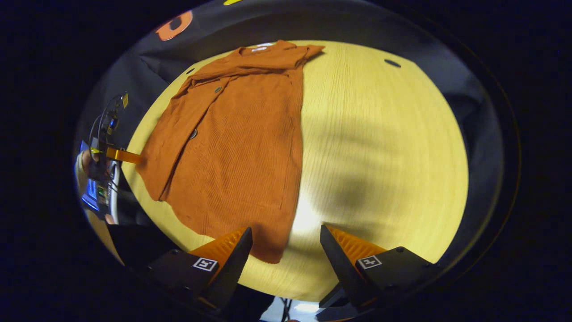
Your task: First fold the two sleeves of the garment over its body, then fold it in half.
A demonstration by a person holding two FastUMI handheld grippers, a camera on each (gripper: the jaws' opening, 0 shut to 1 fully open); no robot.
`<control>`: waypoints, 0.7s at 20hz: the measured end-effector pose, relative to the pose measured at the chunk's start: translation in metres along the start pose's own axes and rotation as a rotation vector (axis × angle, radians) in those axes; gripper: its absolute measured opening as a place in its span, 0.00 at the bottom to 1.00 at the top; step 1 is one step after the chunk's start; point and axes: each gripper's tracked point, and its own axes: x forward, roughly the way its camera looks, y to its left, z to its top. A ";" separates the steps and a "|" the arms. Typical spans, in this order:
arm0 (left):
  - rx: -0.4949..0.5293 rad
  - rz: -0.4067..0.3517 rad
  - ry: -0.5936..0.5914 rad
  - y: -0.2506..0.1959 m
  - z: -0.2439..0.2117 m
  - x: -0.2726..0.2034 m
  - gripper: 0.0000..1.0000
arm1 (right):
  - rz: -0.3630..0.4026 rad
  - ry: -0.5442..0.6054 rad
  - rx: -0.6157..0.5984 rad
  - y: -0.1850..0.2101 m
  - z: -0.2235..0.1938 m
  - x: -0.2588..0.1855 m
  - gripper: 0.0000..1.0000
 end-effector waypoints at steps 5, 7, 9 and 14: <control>0.028 -0.258 0.162 -0.040 0.017 -0.018 0.96 | 0.363 0.131 0.207 0.027 0.009 -0.003 0.94; 0.036 -0.325 0.194 -0.049 0.021 -0.024 0.96 | 0.437 0.146 0.285 0.031 0.013 -0.004 0.93; -0.015 -0.396 0.196 -0.032 0.019 -0.017 0.86 | 0.493 0.159 0.331 0.039 0.013 -0.003 0.92; -0.067 -0.536 0.198 -0.059 0.016 -0.021 0.75 | 0.548 0.205 0.361 0.058 0.005 0.000 0.88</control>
